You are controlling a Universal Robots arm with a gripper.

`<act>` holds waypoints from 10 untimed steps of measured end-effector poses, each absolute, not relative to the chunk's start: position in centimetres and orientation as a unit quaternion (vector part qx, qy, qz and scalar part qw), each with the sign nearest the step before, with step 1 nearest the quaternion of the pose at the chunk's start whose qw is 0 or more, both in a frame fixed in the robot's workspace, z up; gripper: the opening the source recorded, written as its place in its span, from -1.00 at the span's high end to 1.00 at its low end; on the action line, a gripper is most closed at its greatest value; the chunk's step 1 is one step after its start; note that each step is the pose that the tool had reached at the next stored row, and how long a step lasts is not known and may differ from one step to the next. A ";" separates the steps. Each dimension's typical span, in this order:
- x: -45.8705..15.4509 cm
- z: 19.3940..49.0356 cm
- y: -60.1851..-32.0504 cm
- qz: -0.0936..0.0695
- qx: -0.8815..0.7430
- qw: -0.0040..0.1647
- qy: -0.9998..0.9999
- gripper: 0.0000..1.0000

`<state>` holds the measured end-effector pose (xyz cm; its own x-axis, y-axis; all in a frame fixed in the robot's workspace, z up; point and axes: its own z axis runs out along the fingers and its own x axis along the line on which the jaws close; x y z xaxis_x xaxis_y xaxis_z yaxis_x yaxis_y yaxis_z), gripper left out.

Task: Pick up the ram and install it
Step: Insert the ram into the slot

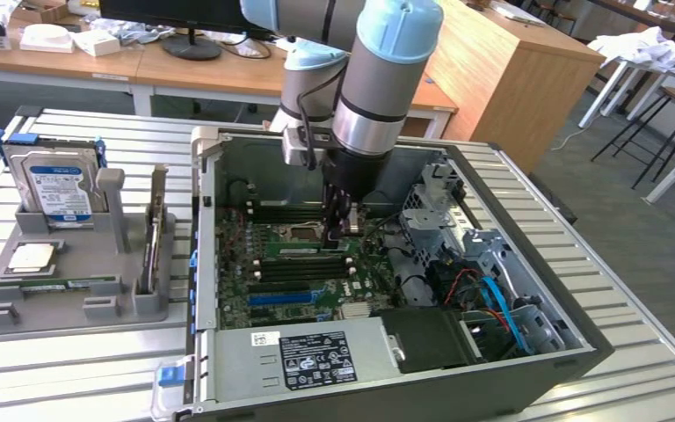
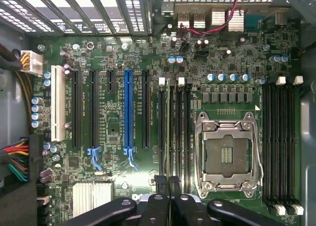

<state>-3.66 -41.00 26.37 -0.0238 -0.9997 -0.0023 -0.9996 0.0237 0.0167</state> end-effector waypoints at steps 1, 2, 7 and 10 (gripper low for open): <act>-3.7 26.3 -41.0 -0.007 0.699 0.005 -0.715 0.76; -3.7 26.2 -41.0 -0.007 0.699 0.005 -0.715 0.76; -3.7 25.7 -41.0 -0.007 0.699 0.005 -0.715 0.76; -3.7 25.4 -41.0 -0.007 0.699 0.005 -0.715 0.76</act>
<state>-3.66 -41.00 25.42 -0.0238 -0.9997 -0.0022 -0.9996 0.0237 0.0167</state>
